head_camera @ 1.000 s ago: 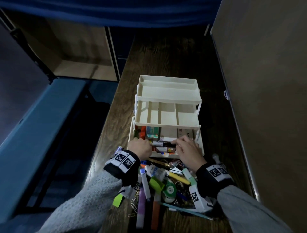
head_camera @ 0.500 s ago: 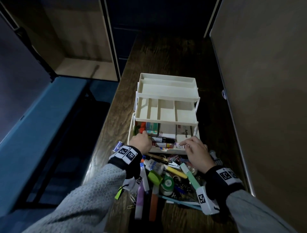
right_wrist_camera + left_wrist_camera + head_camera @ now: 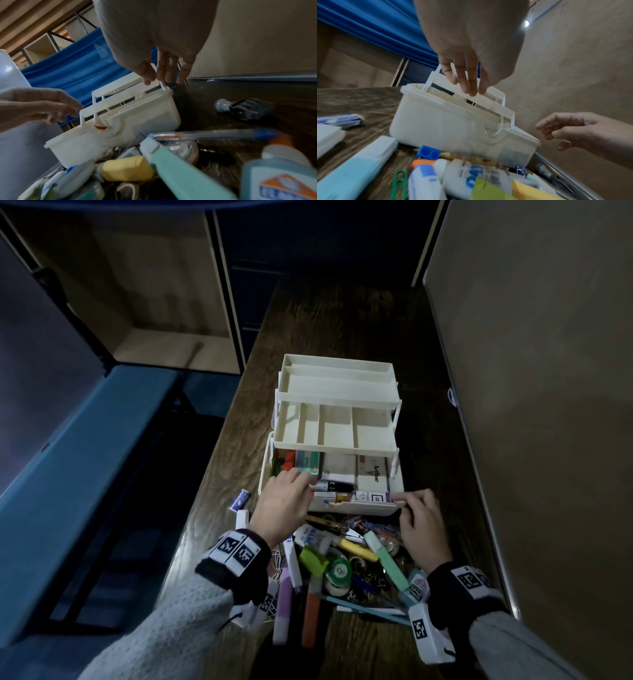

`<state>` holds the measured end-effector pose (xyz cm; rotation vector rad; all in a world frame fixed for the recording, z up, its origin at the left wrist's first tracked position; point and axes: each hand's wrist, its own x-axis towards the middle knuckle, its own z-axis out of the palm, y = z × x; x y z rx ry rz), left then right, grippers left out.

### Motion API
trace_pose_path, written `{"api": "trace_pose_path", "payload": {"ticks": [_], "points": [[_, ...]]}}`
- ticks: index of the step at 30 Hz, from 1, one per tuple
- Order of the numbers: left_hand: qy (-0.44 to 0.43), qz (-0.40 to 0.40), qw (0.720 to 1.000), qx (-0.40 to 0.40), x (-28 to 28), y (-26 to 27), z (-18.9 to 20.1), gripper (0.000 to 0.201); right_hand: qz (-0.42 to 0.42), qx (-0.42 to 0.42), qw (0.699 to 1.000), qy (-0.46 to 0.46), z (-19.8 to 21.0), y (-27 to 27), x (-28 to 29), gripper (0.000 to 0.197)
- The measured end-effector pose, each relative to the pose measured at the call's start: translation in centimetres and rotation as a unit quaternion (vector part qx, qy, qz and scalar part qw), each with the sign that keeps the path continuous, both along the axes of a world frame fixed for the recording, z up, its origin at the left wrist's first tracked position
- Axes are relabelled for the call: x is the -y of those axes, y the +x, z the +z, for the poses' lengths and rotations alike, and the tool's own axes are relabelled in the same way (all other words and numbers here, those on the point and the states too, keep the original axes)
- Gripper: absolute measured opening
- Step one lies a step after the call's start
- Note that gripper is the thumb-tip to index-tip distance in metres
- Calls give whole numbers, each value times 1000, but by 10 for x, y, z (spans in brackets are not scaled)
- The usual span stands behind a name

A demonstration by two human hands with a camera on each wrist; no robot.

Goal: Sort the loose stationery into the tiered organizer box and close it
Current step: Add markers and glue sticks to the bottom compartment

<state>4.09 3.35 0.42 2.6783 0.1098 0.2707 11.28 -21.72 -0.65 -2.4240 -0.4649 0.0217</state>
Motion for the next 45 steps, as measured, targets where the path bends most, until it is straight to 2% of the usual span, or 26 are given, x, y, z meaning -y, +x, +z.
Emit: {"api": "trace_pose_path", "payload": {"ticks": [4, 8, 15, 19, 23, 25, 31, 38, 45], "points": [[-66, 55, 996, 34, -7, -26, -5, 14, -2, -23, 999, -28, -7, -10, 11, 23], [-67, 109, 991, 26, -15, -45, -12, 12, -1, -26, 998, -55, -13, -19, 18, 24], [-91, 155, 984, 6, -31, -57, -15, 13, 13, -67, 995, -71, -9, -22, 13, 23], [-71, 178, 974, -118, -48, -65, -29, 29, 10, -77, 993, -88, -11, -29, 15, 17], [-24, 213, 943, -254, -63, -72, -42, 37, -16, -102, 983, -155, -22, -39, 23, 21], [-31, 214, 936, -277, -69, -77, -47, 37, -38, -126, 976, -176, -25, -43, 25, 27], [-43, 188, 940, -280, -84, -81, -53, 38, -92, -146, 975, -143, -24, -51, 32, 34], [-20, 157, 948, -277, -92, -72, -57, 32, -144, -160, 969, -120, -26, -55, 46, 34], [-16, 171, 941, -293, -92, -67, -61, 36, -157, -175, 966, -105, -31, -47, 63, 32]]}}
